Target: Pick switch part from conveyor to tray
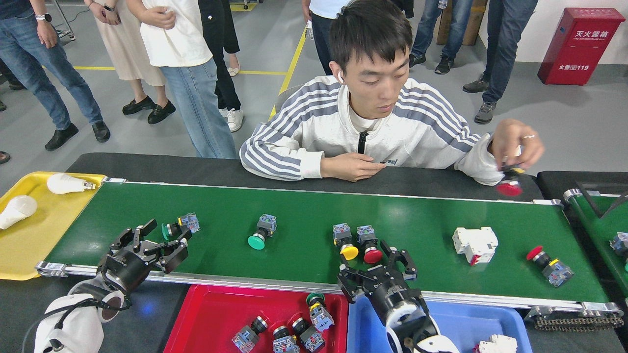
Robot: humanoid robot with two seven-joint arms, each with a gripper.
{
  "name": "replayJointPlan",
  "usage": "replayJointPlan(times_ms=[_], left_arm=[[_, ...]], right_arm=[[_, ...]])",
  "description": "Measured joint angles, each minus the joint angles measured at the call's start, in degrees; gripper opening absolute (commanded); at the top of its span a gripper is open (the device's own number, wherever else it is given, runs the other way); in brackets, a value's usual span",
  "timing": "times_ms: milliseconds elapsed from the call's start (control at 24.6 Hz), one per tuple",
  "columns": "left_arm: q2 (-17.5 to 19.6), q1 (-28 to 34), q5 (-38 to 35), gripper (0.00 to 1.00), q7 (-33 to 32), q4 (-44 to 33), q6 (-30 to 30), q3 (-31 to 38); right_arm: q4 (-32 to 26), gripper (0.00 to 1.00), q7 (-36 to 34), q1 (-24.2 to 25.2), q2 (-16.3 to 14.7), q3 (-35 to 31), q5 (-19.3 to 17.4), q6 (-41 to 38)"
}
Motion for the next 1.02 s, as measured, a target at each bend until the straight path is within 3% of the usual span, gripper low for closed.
replayJointPlan(times_ms=[41, 122, 163, 244, 569, 773, 854, 895, 935, 1017], left_arm=[[0.0, -1.0, 0.0, 1.00, 0.4, 1.7, 1.5, -1.2], [0.0, -3.1, 0.0, 1.00, 1.5, 5.4, 4.6, -3.4], [0.0, -4.1, 0.0, 1.00, 2.0, 7.2, 5.7, -4.0], [-0.1, -5.7, 0.0, 1.00, 3.2, 10.6, 7.6, -4.4], [-1.2, -6.2, 0.0, 1.00, 4.2, 12.4, 12.5, -4.1], [-2.5, -6.3, 0.2, 0.98, 4.3, 12.5, 17.9, -3.9], [-3.2, -6.4, 0.6, 0.92, 4.4, 12.5, 19.3, -3.8], [-3.6, -6.5, 0.8, 0.88, 4.4, 12.4, 19.6, -3.8], [-3.9, -6.5, 1.0, 0.84, 4.4, 12.2, 19.9, -3.8], [-4.4, -6.4, 1.8, 0.80, 4.3, 10.9, 20.1, -3.8]], right_arm=[[2.3, 0.83, 0.1, -1.7, 0.5, 0.1, -0.2, 0.1], [5.3, 0.37, 0.1, -3.9, 0.6, 0.8, -0.3, 0.3], [6.0, 0.25, 0.1, -4.3, 0.6, 1.7, -0.4, 0.4], [6.6, 0.14, 0.1, -4.6, 0.5, 3.9, -0.5, -0.6], [6.0, 0.09, 0.1, -4.7, 0.3, 5.2, -0.6, -4.9], [-2.7, 0.09, 0.1, -0.4, 0.3, 10.3, -0.6, -5.6], [-8.3, 0.15, 0.1, 3.6, 0.2, 14.4, -0.6, -6.6], [-10.8, 0.42, 0.1, 5.7, 0.0, 16.4, -0.6, -7.5], [-13.1, 1.00, 0.1, 7.7, -0.3, 18.1, -0.5, -8.3], [-17.2, 1.00, 0.1, 10.9, -1.1, 20.8, -0.5, -9.4]])
